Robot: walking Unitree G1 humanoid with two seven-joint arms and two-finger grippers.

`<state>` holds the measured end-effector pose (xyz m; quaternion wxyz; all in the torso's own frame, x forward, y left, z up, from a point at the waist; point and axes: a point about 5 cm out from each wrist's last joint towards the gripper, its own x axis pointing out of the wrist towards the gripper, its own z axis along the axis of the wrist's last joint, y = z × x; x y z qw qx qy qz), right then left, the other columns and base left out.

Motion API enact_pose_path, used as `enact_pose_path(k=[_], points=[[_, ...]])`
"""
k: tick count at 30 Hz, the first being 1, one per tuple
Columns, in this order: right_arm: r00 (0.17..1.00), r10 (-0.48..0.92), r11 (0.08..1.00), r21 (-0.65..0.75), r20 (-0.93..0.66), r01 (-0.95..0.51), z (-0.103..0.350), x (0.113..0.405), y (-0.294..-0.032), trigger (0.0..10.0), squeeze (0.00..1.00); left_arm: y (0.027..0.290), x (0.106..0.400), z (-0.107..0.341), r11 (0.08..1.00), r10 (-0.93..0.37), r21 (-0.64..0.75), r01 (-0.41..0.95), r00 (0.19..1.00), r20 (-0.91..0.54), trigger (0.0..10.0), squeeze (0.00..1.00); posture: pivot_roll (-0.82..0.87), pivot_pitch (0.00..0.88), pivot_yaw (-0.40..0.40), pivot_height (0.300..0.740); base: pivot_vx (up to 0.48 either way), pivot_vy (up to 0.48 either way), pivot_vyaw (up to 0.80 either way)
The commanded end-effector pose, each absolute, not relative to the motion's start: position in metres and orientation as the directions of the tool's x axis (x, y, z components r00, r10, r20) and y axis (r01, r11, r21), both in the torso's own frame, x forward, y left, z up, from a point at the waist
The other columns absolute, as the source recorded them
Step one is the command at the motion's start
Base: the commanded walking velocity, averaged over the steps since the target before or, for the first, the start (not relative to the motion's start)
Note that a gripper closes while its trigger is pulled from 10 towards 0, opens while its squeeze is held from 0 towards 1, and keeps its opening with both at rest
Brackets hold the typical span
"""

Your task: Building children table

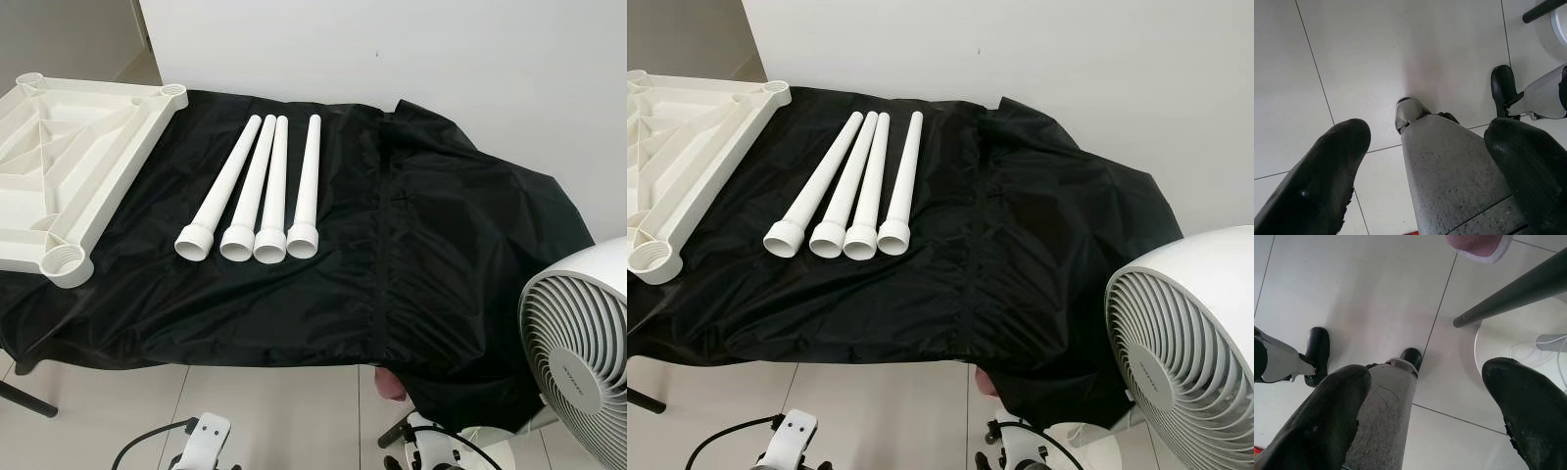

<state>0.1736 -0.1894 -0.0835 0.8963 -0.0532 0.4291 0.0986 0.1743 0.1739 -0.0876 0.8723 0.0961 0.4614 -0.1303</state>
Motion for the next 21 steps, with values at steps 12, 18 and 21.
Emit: enact_pose_path(k=[12,18,21], points=[[0.552,0.093,0.959,-0.075,-0.828,-0.275,-0.091,0.166,-0.179,10.0,0.0,0.176,0.138,-0.103,0.983,-0.086,0.001,0.185,0.464,-0.882,10.0,0.0,0.12,0.014,-0.085,0.74,0.0,0.0,0.0],[0.526,0.096,0.949,-0.081,-0.845,-0.304,-0.095,0.155,-0.183,10.0,0.0,0.16,0.137,-0.103,0.963,-0.164,-0.037,0.268,0.47,-0.867,10.0,0.0,0.13,0.006,-0.099,0.74,0.0,0.0,0.0],[0.532,0.092,0.951,-0.084,-0.842,-0.296,-0.093,0.157,-0.185,10.0,0.0,0.163,0.135,-0.104,0.968,-0.14,-0.02,0.251,0.47,-0.872,10.0,0.0,0.13,0.001,-0.098,0.74,0.0,0.0,0.0]])
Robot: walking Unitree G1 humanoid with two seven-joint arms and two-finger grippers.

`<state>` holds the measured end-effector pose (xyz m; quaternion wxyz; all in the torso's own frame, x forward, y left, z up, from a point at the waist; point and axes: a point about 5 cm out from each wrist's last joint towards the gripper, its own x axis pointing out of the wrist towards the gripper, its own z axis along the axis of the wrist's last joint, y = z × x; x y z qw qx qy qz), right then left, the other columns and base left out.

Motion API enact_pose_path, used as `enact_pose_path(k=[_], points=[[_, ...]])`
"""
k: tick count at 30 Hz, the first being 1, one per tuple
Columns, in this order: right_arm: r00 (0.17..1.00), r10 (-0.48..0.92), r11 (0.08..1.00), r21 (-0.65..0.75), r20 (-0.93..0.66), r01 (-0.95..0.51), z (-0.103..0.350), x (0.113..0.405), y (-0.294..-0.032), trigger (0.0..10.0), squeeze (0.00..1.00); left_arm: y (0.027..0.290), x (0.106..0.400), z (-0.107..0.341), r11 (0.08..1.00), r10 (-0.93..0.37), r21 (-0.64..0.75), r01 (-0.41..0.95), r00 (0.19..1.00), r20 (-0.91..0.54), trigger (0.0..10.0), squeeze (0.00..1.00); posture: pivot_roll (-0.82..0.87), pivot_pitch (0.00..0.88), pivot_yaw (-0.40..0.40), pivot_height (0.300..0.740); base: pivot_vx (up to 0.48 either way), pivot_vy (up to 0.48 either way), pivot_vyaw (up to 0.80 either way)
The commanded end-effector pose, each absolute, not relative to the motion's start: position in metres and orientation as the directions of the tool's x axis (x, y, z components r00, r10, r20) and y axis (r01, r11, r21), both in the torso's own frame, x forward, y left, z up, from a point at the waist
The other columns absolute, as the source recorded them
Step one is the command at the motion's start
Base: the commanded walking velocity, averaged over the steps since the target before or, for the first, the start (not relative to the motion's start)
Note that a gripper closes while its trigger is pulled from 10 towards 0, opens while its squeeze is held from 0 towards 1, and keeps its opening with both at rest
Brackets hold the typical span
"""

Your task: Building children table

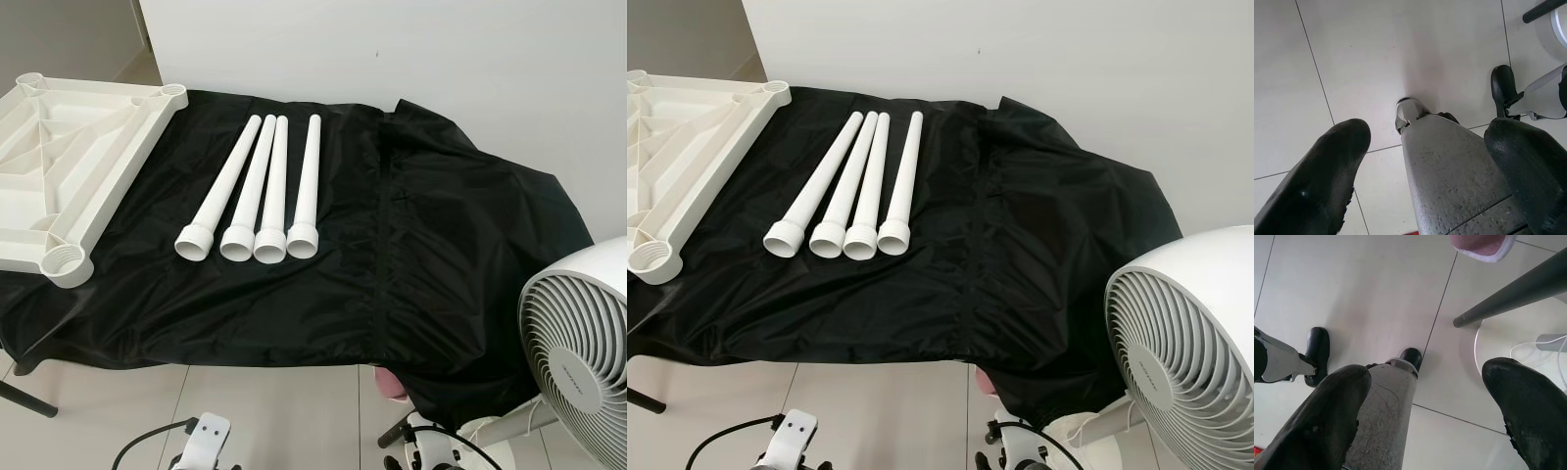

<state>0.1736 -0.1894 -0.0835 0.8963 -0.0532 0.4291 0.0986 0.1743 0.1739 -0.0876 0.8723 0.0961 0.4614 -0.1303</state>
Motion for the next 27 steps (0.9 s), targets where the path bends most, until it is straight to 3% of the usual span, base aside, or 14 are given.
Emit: enact_pose_path(k=[1,12,22,27], points=[[0.541,0.088,0.953,-0.088,-0.837,-0.29,-0.092,0.161,-0.186,10.0,0.0,0.166,0.135,-0.104,0.97,-0.132,-0.018,0.241,0.467,-0.874,10.0,0.0,0.13,0.0,-0.095,0.74,0.0,0.0,0.0],[0.574,0.084,0.956,-0.097,-0.815,-0.278,-0.086,0.174,-0.187,10.0,0.0,0.171,0.14,-0.102,0.975,-0.119,-0.008,0.224,0.488,-0.865,10.0,0.0,0.13,0.0,-0.099,0.74,0.0,0.0,0.0],[0.607,0.102,0.96,-0.083,-0.788,-0.269,-0.081,0.183,-0.186,10.0,0.0,0.178,0.164,-0.09,0.971,-0.104,0.043,0.236,0.574,-0.812,10.0,0.0,0.13,0.0,-0.092,0.74,0.0,0.0,0.0],[0.611,0.103,0.958,-0.088,-0.785,-0.274,-0.08,0.185,-0.185,10.0,0.0,0.18,0.166,-0.09,0.973,-0.098,0.042,0.226,0.575,-0.812,10.0,0.0,0.13,0.0,-0.089,0.74,0.0,0.0,0.0]])
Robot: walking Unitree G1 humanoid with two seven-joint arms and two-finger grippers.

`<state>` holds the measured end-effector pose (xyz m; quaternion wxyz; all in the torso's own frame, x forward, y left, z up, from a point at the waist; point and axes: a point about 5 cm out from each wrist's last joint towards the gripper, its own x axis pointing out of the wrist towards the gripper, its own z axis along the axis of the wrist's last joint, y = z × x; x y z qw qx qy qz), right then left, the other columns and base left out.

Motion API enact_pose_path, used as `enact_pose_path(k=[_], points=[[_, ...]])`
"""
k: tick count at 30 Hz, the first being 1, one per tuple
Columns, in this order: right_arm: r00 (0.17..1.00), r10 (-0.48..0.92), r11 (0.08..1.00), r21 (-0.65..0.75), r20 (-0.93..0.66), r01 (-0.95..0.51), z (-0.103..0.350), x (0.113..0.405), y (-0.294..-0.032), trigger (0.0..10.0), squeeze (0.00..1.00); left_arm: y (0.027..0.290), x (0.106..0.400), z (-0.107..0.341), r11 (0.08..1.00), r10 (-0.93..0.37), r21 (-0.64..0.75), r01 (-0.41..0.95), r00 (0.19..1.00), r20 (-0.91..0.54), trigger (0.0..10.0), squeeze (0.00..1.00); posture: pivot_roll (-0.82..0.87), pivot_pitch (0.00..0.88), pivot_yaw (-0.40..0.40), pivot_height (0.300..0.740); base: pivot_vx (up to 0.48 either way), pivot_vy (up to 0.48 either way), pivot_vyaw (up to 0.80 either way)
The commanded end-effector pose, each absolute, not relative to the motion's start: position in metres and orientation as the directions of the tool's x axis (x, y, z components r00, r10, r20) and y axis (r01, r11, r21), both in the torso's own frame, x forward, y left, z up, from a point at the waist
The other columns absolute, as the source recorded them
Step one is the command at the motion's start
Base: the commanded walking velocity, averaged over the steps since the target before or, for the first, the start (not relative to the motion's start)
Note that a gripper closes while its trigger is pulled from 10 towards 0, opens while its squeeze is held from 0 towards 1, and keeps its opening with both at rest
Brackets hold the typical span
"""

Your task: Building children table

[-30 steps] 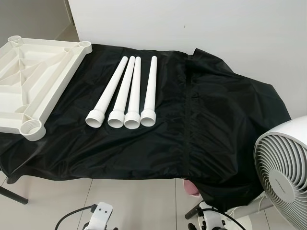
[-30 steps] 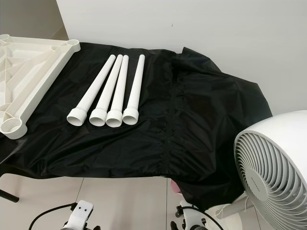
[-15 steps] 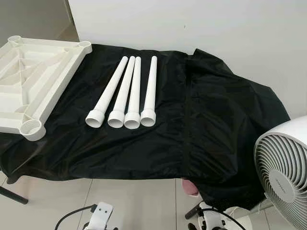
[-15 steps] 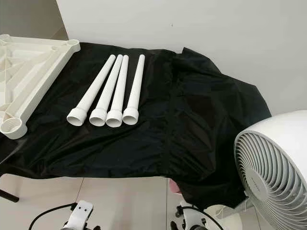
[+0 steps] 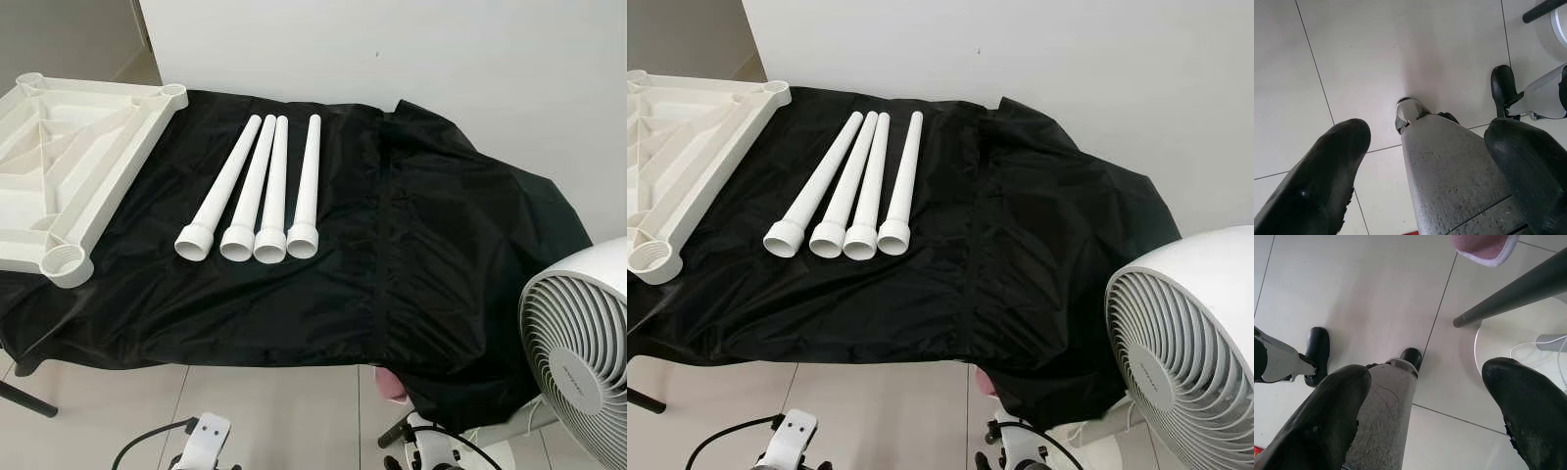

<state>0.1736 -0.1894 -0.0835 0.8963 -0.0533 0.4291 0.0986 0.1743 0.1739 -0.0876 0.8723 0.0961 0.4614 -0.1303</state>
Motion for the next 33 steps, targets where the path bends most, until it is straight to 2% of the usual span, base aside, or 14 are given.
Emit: enact_pose_path(k=[1,18,26,30,33], points=[[0.61,0.101,0.956,-0.094,-0.786,-0.279,-0.0804,0.1848,-0.1853,10.0,0.0,0.1807,0.1656,-0.0898,0.974,-0.096,0.044,0.224,0.575,-0.813,10.0,0.0,0.13,0.0,-0.089,0.74,0.0,0.0,0.0],[0.631,0.085,0.964,-0.097,-0.771,-0.249,-0.0786,0.187,-0.1876,10.0,0.0,0.1814,0.1636,-0.0908,0.98,-0.089,0.032,0.198,0.569,-0.817,10.0,0.0,0.13,0.0,-0.083,0.74,0.0,0.0,0.0],[0.65,0.068,0.973,-0.094,-0.757,-0.211,-0.0769,0.1912,-0.185,10.0,0.0,0.1839,0.163,-0.0908,0.978,-0.089,0.036,0.207,0.564,-0.821,10.0,0.0,0.1,0.0,-0.043,0.74,0.0,0.0,0.0],[0.666,0.046,0.985,-0.079,-0.744,-0.157,-0.0763,0.1925,-0.1834,10.0,0.0,0.1823,0.1635,-0.0912,0.965,-0.107,0.044,0.258,0.543,-0.833,10.0,0.0,0.04,0.0,0.007,0.74,0.0,0.0,0.0],[0.668,0.04,0.986,-0.077,-0.743,-0.145,-0.0765,0.1921,-0.1835,10.0,0.0,0.1823,0.1647,-0.0908,0.963,-0.109,0.047,0.266,0.541,-0.834,10.0,0.0,0.04,0.0,0.007,0.74,0.0,0.0,0.0]])
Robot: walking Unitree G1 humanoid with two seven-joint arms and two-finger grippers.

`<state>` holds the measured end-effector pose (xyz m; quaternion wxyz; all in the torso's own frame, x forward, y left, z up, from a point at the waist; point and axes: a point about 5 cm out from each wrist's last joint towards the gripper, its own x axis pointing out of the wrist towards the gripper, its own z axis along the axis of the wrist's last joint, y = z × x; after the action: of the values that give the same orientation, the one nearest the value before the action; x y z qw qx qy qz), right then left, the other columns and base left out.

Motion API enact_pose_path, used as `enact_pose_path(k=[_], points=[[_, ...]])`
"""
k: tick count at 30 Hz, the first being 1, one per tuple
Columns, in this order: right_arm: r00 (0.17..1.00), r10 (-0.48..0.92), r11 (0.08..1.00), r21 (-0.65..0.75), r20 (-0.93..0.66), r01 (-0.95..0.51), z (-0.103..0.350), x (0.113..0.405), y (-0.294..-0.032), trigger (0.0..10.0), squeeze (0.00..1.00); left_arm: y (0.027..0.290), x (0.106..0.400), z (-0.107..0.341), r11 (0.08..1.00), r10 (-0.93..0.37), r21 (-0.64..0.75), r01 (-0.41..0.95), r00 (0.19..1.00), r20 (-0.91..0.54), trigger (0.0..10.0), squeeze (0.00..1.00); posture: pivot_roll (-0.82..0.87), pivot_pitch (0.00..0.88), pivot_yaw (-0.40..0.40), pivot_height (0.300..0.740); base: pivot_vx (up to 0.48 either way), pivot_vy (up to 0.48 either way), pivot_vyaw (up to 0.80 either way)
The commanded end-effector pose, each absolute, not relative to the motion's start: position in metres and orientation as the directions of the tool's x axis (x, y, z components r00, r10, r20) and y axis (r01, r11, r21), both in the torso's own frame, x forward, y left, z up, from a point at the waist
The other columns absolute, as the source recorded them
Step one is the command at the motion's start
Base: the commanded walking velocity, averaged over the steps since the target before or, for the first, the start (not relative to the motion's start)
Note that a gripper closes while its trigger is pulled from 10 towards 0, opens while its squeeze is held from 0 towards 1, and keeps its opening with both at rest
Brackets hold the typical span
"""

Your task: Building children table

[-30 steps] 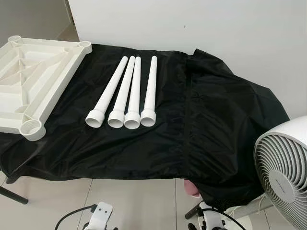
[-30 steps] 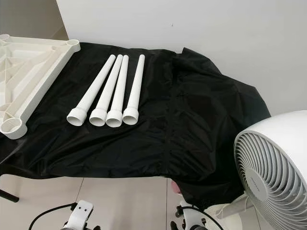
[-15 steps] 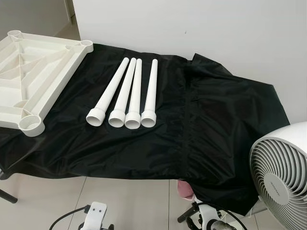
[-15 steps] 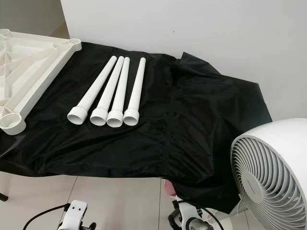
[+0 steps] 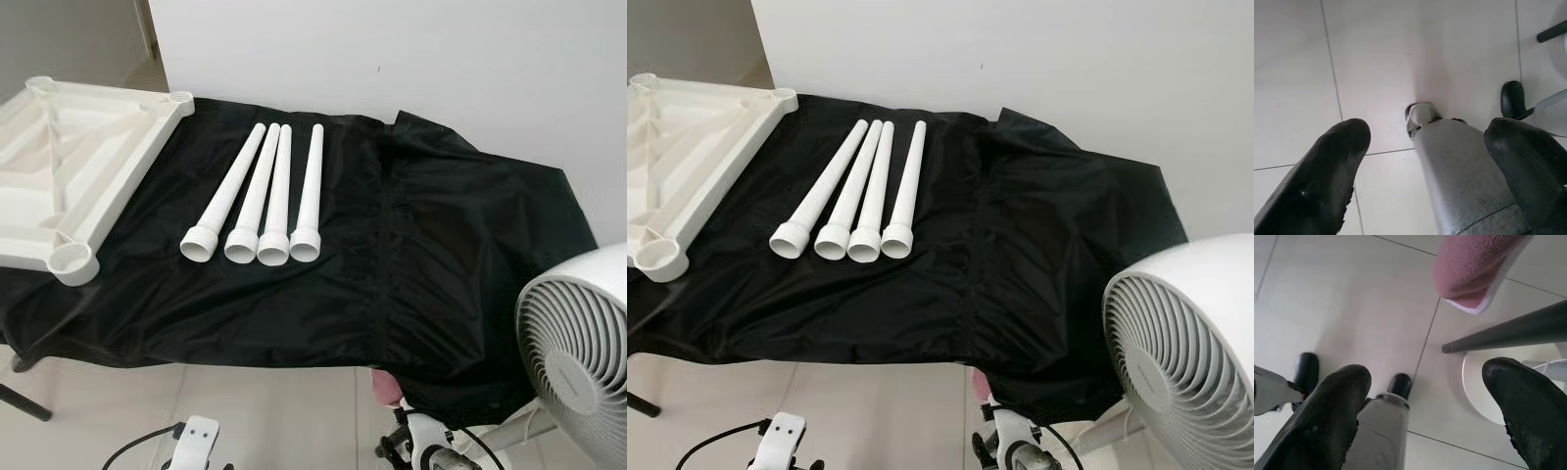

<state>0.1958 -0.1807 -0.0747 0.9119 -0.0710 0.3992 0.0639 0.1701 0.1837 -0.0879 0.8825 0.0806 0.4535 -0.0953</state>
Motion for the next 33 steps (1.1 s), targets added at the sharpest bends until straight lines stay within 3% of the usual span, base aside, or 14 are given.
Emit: enact_pose_path(k=[1,14,26,28,33], points=[[0.665,0.029,0.989,-0.076,-0.746,-0.128,-0.078,0.189,-0.185,10.0,0.0,0.182,0.169,-0.089,0.961,-0.112,0.05,0.273,0.545,-0.831,10.0,0.0,0.03,0.0,0.019,0.74,0.0,0.0,0.0],[0.648,-0.006,0.991,-0.092,-0.762,-0.099,-0.082,0.178,-0.196,10.0,0.0,0.183,0.18,-0.084,0.964,-0.102,0.059,0.261,0.563,-0.82,10.0,0.0,0.03,0.0,0.019,0.74,0.0,0.0,0.0],[0.658,-0.005,0.991,-0.09,-0.753,-0.096,-0.079,0.184,-0.194,10.0,0.0,0.195,0.181,-0.083,0.985,-0.062,0.044,0.169,0.575,-0.816,10.0,0.0,0.04,0.0,0.013,0.74,0.0,0.0,0.0],[0.658,-0.005,0.992,-0.084,-0.753,-0.089,-0.08,0.184,-0.191,10.0,0.0,0.203,0.176,-0.084,0.996,-0.02,0.034,0.083,0.571,-0.821,10.0,0.0,0.03,0.0,0.036,0.74,0.0,0.0,0.0],[0.656,-0.019,0.996,-0.07,-0.754,-0.052,-0.081,0.183,-0.19,10.0,0.0,0.207,0.167,-0.087,0.997,-0.002,0.041,0.067,0.547,-0.837,10.0,0.0,0.05,0.0,0.024,0.74,0.0,0.0,0.0]])
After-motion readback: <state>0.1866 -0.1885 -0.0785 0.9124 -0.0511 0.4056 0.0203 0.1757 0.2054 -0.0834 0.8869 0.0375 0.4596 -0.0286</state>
